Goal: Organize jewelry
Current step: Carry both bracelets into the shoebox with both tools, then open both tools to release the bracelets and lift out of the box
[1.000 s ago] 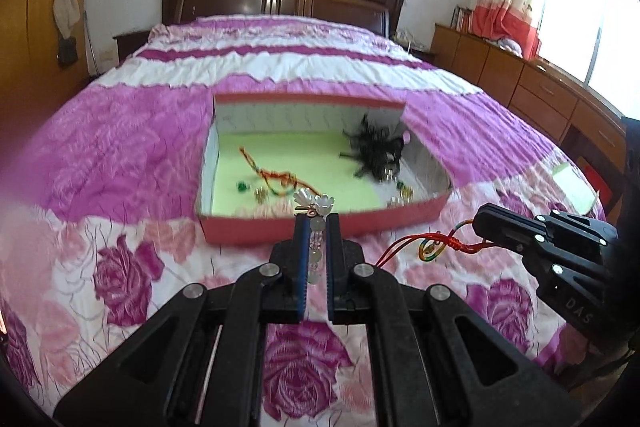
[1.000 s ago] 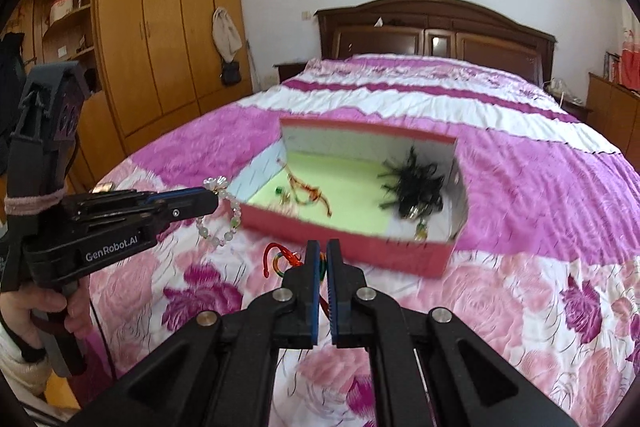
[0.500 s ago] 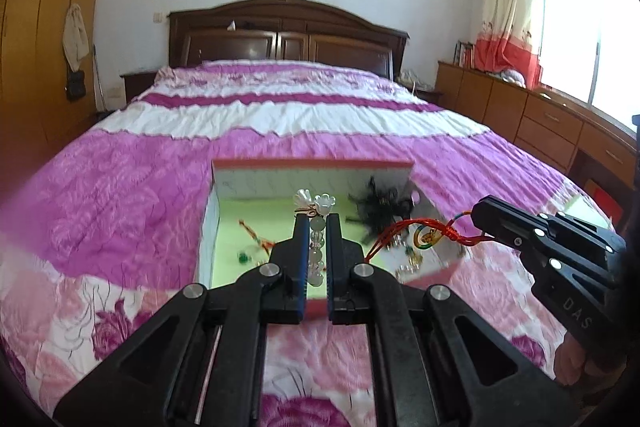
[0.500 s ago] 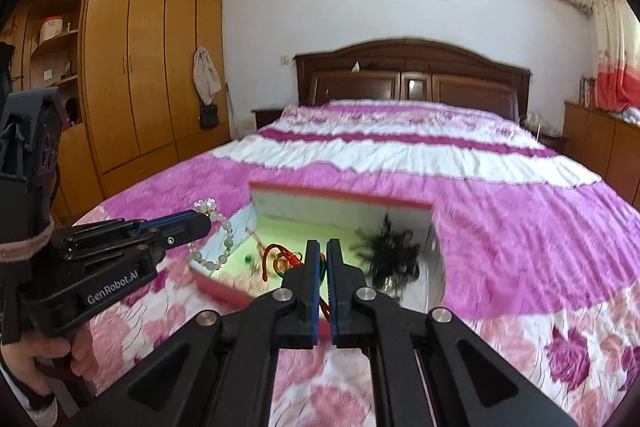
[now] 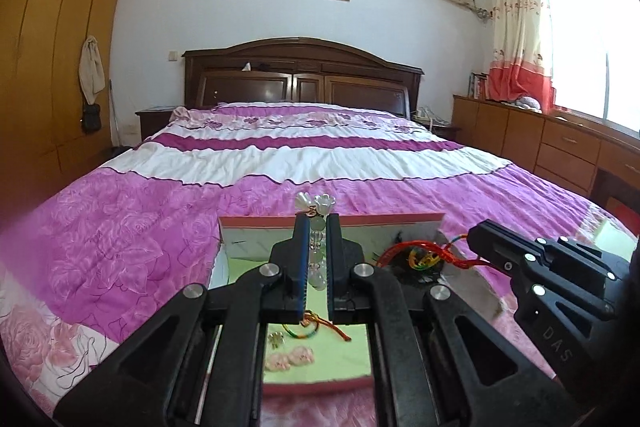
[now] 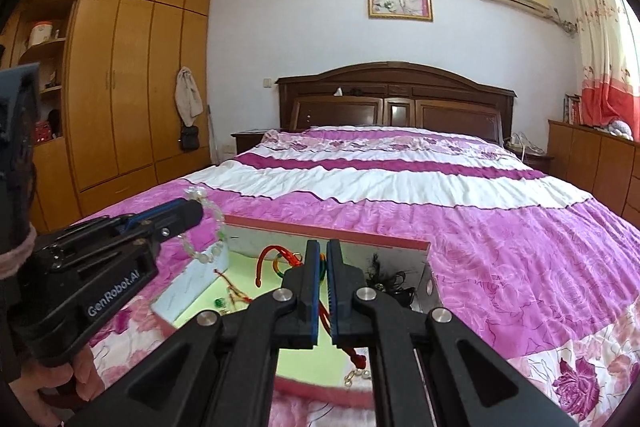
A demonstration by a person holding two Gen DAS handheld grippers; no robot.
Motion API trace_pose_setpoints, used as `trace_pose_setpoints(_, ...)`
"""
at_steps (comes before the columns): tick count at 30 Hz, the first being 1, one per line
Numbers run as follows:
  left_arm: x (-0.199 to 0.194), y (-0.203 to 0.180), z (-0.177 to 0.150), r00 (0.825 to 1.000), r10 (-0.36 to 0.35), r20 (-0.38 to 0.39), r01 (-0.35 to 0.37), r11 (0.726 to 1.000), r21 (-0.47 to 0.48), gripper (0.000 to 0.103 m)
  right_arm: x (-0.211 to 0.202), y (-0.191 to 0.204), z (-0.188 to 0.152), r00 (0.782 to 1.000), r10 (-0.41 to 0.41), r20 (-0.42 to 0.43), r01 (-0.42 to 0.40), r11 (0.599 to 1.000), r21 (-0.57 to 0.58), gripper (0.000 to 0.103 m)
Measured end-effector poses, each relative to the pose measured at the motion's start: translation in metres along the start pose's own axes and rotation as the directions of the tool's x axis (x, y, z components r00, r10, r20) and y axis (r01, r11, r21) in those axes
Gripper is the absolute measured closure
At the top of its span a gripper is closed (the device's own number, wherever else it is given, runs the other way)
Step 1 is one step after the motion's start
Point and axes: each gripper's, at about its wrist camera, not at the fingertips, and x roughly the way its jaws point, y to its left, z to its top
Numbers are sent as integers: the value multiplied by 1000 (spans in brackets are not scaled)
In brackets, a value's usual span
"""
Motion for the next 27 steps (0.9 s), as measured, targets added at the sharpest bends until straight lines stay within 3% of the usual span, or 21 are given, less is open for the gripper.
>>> trace_pose_setpoints(7, 39, 6, -16, 996, 33, -86, -34, 999, -5, 103, 41, -16, -18, 994, -38, -105, 43, 998, 45, 98)
trace_pose_setpoints(13, 67, 13, -33, 972, 27, -235, -37, 999, -35, 103, 67, -30, -35, 973, -38, -226, 62, 993, 97, 98)
trace_pose_setpoints(20, 75, 13, -40, 950, 0, -313, -19, 998, -58, 100, 81, -41, -43, 952, 1, -306, 49, 987, 155, 98)
trace_pose_setpoints(24, 74, 13, -40, 944, -6, -330, -19, 997, -71, 69, 78, -45, -42, 947, 24, -320, 41, 980, 195, 74)
trace_pose_setpoints(27, 66, 13, -36, 950, -10, -311, -15, 997, -78, 63, 72, -46, -37, 948, 51, -314, 19, 976, 216, 70)
